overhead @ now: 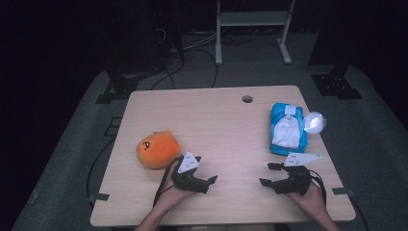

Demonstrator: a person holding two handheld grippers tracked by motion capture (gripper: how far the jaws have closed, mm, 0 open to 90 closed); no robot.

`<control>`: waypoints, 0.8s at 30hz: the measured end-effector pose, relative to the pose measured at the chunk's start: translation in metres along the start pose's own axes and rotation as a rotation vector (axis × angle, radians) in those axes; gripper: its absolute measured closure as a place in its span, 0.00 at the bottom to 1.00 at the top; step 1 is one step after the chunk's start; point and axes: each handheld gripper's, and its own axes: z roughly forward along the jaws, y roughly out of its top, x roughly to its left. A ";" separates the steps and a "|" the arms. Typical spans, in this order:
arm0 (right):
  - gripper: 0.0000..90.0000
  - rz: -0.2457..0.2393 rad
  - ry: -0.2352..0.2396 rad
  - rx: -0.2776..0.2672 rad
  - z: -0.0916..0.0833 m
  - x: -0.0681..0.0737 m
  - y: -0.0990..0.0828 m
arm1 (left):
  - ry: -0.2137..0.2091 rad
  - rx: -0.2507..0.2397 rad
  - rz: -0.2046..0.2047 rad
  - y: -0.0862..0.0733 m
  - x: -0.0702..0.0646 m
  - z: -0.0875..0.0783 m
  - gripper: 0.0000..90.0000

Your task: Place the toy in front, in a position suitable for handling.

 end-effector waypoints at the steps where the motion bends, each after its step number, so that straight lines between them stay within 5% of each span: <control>1: 0.29 -0.001 0.002 0.001 0.000 0.000 0.000 | 0.001 0.000 0.000 0.001 0.001 0.000 0.10; 15: 0.29 0.007 -0.002 -0.003 -0.001 0.000 0.000 | 0.041 -0.077 -0.010 0.020 0.016 -0.027 0.11; 24: 0.29 0.002 -0.002 0.004 0.001 -0.001 0.001 | 0.139 -0.146 -0.002 0.031 0.042 -0.061 0.10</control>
